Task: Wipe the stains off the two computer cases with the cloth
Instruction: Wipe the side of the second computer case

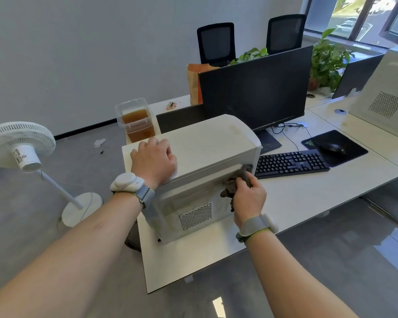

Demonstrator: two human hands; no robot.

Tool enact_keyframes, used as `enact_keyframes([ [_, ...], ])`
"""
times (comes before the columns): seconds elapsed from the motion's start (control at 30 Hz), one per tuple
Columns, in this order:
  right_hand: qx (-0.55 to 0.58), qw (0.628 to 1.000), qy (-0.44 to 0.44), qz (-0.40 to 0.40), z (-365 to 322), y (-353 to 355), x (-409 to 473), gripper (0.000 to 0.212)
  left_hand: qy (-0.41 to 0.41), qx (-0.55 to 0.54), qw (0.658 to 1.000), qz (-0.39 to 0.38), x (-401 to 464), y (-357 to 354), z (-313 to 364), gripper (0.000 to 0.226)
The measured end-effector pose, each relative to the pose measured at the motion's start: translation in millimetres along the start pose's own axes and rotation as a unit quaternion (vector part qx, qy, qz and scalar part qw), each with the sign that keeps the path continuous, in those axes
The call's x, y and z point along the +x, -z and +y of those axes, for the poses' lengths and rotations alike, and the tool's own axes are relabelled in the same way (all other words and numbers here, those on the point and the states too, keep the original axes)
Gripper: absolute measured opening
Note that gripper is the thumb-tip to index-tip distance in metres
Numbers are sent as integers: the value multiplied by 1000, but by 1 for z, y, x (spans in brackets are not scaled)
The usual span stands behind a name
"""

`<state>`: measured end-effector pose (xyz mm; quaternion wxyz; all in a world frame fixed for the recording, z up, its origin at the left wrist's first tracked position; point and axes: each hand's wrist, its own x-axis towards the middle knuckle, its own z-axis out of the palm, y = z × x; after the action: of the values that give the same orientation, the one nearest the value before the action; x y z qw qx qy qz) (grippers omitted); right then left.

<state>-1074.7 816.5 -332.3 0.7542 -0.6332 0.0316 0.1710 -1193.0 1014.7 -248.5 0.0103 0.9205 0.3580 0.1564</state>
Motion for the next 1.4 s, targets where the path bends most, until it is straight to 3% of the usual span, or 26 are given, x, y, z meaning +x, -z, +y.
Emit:
enact_keyframes([
  [0.13, -61, 991, 6, -120, 13, -13, -28, 25, 0, -4, 1000, 0, 2, -2, -3, 16],
  [0.17, -56, 991, 8, -120, 13, -10, -31, 25, 0, -7, 1000, 1, 1, -3, -4, 16],
  [0.3, 20, 1000, 4, 17, 0, -5, -14, 21, 2, -5, 1000, 4, 1, -4, -4, 16],
  [0.37, 1, 1000, 8, -7, -5, -20, -19, 27, 3, -5, 1000, 6, 2, -4, -2, 14],
  [0.47, -127, 987, 36, -94, 9, -44, -45, 40, 7, -6, 1000, 4, 2, -5, -3, 13],
  [0.53, -135, 981, 20, -139, 14, -45, -58, 36, 7, -10, 1000, 4, 2, -6, -3, 13],
  [0.6, -78, 990, 3, -116, 10, -34, -55, 28, 6, -15, 1000, 3, 1, -5, -3, 13],
  [0.73, 8, 1000, -3, 17, -7, -21, -30, 24, 10, -14, 1000, 6, 1, -3, -2, 14],
  [0.8, -33, 999, -3, -17, -5, -31, -33, 29, 11, -14, 1000, 6, 0, -3, -1, 14],
  [0.9, -138, 982, -6, -131, 13, -46, -58, 30, 11, -17, 1000, 7, 1, -3, -2, 13],
  [0.97, -126, 975, -30, -180, 20, -43, -69, 28, 9, -20, 1000, 9, 0, -3, -2, 13],
  [1.13, -13, 999, -31, -29, 6, -38, -56, 32, 15, -33, 999, 12, 1, -2, -4, 16],
  [1.2, -37, 997, -42, -51, 5, -52, -66, 39, 20, -43, 999, 11, 2, -1, -5, 16],
  [1.3, -95, 981, -76, -148, 20, -67, -91, 38, 25, -62, 998, 10, 2, 0, -7, 17],
  [1.4, -42, 991, -72, -105, 21, -56, -89, 32, 45, -110, 993, 1, 2, 1, -12, 20],
])
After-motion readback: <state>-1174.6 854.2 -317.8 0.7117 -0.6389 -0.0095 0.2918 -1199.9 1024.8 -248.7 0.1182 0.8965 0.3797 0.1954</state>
